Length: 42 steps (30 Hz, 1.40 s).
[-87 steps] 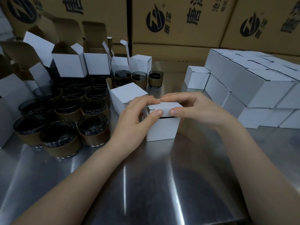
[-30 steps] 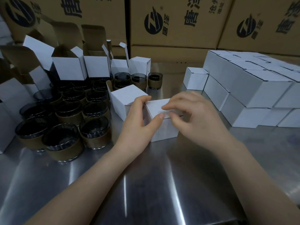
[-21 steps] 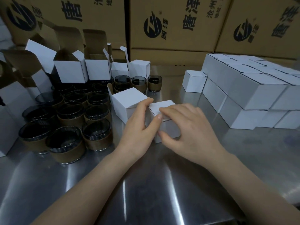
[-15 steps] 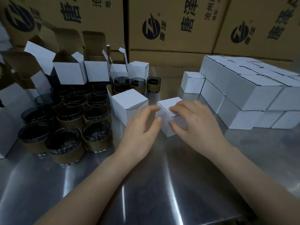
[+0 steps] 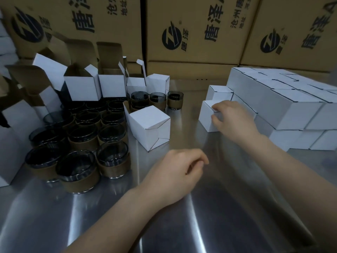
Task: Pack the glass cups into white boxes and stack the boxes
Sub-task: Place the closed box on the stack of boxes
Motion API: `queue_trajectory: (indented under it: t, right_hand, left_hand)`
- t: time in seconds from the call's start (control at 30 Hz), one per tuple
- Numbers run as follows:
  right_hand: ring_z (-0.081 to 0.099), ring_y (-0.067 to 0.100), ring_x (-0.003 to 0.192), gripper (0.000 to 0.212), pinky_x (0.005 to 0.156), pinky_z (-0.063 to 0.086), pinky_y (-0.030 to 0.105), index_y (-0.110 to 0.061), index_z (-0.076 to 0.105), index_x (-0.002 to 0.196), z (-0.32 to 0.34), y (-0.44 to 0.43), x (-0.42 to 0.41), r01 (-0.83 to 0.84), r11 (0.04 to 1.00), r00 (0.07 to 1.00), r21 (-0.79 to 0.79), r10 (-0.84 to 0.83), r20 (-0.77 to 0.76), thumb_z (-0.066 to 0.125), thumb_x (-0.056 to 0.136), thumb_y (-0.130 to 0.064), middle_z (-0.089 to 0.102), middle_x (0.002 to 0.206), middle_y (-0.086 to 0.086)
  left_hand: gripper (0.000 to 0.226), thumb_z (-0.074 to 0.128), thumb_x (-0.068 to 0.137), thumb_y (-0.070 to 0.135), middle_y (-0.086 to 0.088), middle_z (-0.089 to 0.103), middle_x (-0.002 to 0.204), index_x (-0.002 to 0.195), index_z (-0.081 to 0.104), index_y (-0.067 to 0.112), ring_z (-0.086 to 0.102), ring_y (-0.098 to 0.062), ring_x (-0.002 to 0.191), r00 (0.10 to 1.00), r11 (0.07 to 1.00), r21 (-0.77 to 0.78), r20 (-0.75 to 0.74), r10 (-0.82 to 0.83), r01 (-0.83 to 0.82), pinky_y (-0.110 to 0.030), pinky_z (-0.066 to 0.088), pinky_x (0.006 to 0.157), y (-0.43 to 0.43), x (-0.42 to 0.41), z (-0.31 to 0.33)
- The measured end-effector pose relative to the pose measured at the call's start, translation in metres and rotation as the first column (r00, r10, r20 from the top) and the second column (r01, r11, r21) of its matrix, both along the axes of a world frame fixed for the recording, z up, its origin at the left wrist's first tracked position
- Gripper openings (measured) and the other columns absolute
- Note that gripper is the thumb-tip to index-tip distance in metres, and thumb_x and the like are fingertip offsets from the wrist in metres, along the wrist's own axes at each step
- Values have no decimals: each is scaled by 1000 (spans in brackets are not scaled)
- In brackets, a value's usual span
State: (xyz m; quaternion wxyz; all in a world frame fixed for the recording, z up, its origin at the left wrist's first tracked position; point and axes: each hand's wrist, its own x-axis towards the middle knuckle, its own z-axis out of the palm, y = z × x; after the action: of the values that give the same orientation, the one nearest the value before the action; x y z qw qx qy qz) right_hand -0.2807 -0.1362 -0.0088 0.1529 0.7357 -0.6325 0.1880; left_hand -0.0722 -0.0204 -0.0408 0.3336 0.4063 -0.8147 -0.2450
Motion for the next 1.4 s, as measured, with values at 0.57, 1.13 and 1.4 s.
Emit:
queue_trajectory:
  t: [0.57,1.13,1.4]
  right_hand:
    - [53,39,103,28,70,38,37,-1,57,112,2,-54,-9,194,980,978,42,-190,-84,48,90,-16,60,111,20]
    - [44,38,122,44,96,39,43,-2,47,130,8,-61,-4,245,952,969,181,-234,-83,54,92,-24,51,130,21]
    - [54,3,109,37,90,39,14,-41,58,123,31,-13,97,-446,890,691,94,276,668,61,86,-46,59,118,-19]
  left_hand:
    - [16,49,97,22,16,57,84,102,64,26,49,-5,77,987,996,-29,140,-74,79,-32,48,78,3,-2,1]
    - [17,48,98,23,13,56,87,104,63,25,51,-10,87,981,993,-75,177,-76,91,-29,43,74,9,-2,5]
    - [18,49,97,22,8,65,96,105,65,23,56,-15,90,988,991,-105,139,-69,84,-37,48,81,9,0,7]
